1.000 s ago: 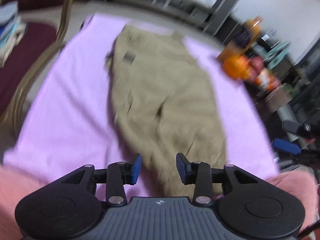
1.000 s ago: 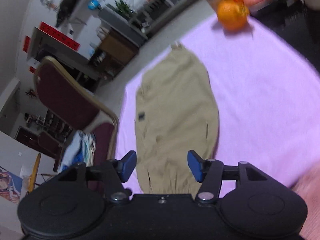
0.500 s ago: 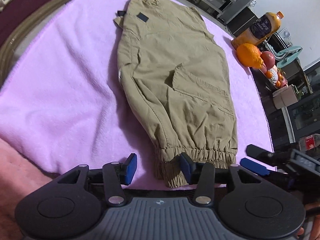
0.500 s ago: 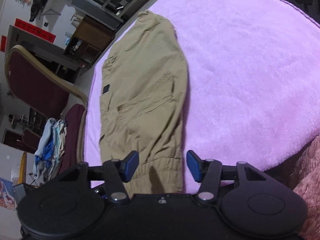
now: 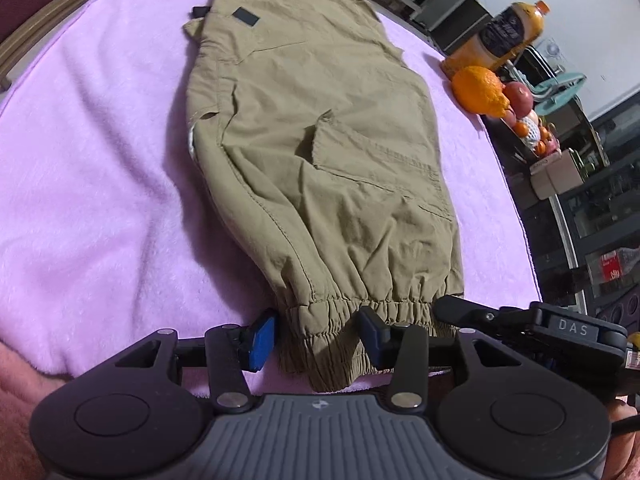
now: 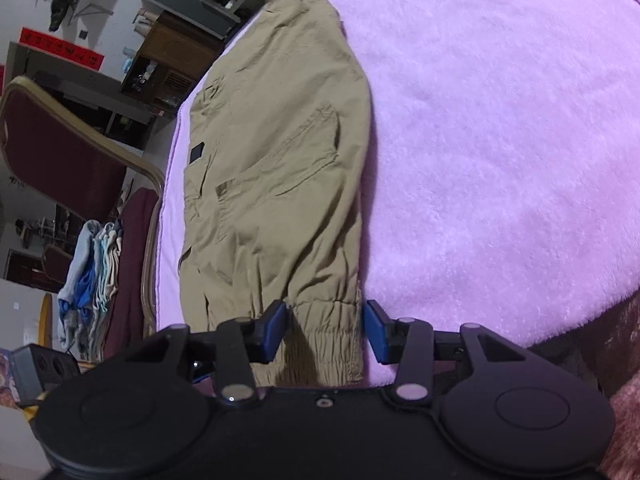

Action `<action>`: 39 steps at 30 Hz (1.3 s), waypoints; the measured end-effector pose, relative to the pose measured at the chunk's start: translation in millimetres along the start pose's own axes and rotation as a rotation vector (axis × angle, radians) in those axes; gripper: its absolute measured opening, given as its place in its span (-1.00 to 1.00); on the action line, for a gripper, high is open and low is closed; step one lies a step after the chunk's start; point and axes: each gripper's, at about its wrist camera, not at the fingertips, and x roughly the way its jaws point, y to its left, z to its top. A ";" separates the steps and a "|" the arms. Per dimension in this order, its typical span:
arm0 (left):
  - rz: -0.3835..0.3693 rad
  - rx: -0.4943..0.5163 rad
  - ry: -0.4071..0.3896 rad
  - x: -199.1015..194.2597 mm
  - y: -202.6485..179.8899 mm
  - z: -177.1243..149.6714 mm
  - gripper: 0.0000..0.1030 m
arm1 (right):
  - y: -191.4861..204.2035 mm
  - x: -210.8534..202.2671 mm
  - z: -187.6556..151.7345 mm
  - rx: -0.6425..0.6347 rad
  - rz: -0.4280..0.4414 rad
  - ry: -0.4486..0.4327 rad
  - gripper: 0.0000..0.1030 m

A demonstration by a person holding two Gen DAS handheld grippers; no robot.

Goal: Fold clothes

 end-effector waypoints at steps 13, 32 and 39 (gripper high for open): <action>0.001 0.020 -0.062 -35.2 -13.8 -1.8 -0.59 | 17.4 -30.1 -4.9 -0.002 0.054 -0.044 -0.65; -0.007 -0.135 0.040 -62.2 -15.4 -11.9 -0.63 | 10.6 -51.5 -34.7 0.193 0.046 0.022 -0.64; 0.020 -0.029 -0.066 -85.5 -43.2 16.5 -0.61 | 21.7 -66.9 -13.6 0.298 0.132 -0.012 -0.61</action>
